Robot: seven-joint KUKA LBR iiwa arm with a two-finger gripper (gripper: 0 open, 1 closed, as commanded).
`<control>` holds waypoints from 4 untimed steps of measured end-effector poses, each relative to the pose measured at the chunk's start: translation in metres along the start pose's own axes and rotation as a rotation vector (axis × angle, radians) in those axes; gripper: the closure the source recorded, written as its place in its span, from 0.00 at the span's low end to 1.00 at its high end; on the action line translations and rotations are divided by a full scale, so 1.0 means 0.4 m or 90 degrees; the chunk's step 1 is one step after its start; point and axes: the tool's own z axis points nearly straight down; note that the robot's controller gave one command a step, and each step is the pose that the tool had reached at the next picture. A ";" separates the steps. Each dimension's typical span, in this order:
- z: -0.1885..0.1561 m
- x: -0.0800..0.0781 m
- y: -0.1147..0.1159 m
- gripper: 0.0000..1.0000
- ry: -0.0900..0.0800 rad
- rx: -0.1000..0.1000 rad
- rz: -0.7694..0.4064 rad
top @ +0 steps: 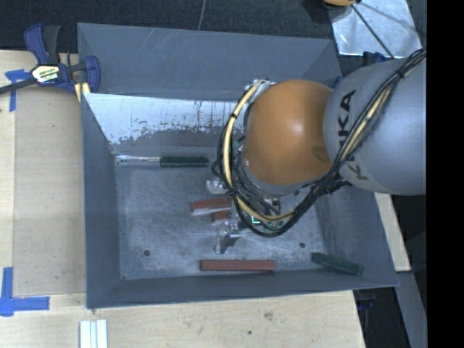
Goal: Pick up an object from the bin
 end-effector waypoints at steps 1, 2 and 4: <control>-0.008 -0.005 -0.002 1.00 -0.005 -0.001 0.002; -0.008 -0.005 -0.002 0.00 -0.005 0.000 0.002; 0.283 -0.171 -0.153 1.00 -0.018 -0.004 -0.041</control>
Offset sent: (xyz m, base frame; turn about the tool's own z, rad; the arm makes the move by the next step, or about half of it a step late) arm 0.0000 0.0000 0.0000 0.0000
